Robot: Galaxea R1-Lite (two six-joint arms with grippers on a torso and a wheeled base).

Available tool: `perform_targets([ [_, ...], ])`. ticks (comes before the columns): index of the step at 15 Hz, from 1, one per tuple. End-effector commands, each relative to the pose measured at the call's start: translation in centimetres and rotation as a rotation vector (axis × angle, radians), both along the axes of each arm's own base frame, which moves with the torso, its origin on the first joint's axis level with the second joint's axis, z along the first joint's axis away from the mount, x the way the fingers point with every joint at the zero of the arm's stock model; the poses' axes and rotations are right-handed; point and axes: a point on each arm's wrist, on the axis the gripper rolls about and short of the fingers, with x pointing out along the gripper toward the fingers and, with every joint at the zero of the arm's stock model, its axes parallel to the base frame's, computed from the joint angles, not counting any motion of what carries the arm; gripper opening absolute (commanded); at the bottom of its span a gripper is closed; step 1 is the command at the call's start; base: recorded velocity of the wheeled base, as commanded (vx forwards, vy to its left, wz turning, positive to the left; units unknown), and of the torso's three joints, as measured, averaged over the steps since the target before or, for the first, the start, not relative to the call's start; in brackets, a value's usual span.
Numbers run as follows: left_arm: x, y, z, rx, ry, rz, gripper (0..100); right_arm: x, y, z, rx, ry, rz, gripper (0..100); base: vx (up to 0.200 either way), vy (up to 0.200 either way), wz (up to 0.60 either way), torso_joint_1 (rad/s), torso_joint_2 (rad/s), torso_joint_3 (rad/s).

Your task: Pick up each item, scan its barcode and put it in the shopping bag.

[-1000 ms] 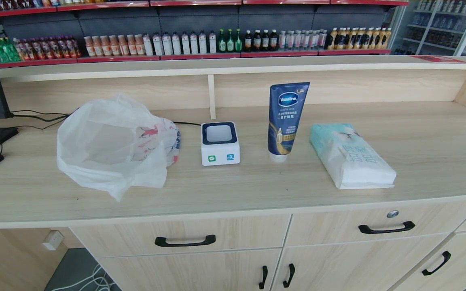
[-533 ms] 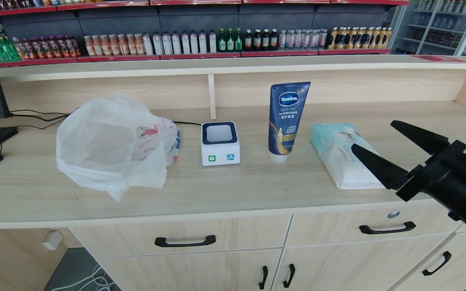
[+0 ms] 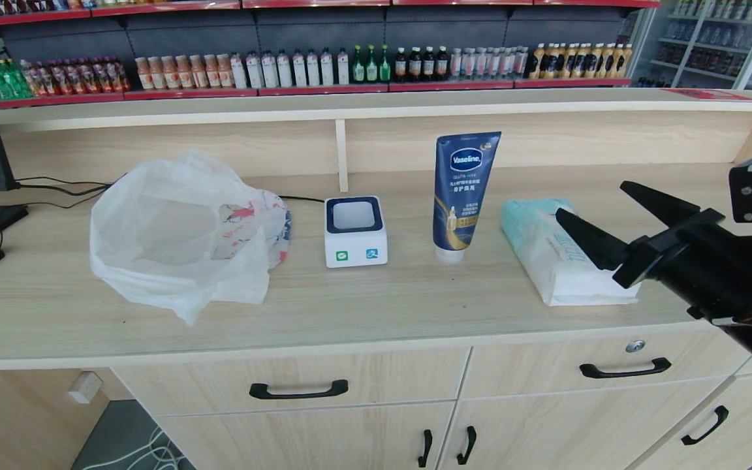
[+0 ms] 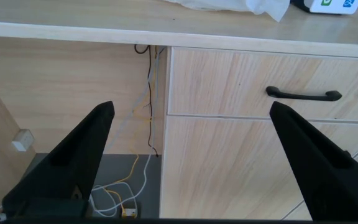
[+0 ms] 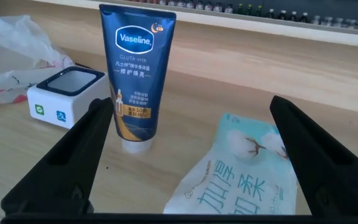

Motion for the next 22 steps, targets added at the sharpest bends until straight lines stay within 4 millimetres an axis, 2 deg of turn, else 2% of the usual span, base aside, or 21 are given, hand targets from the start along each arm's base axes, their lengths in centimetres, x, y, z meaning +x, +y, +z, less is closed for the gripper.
perform_targets([
  [1,0.0,0.0,0.0,0.0,-0.001,0.0,100,0.5,-0.4,0.0,0.0,-0.004,-0.018,100,0.0,0.2,0.0,0.007,0.01,-0.002],
  [6,0.0,0.0,0.0,0.001,-0.001,0.0,100,1.3,-0.9,0.6,0.01,-0.032,-0.054,100,0.0,0.2,0.0,0.004,0.01,0.004],
  [11,0.0,0.0,0.0,0.001,-0.001,0.0,100,2.6,-2.7,1.0,0.036,-0.051,-0.139,100,0.0,0.0,0.0,0.0,0.0,0.0],
  [18,0.0,0.0,0.0,0.003,-0.002,0.0,100,6.8,-2.5,2.2,0.077,-0.109,-0.159,100,0.0,0.0,0.0,0.0,0.0,0.0],
  [22,0.0,0.0,0.0,0.003,-0.002,0.0,100,9.0,-1.8,1.8,0.085,-0.109,-0.145,100,0.0,0.0,0.0,0.0,0.0,0.0],
])
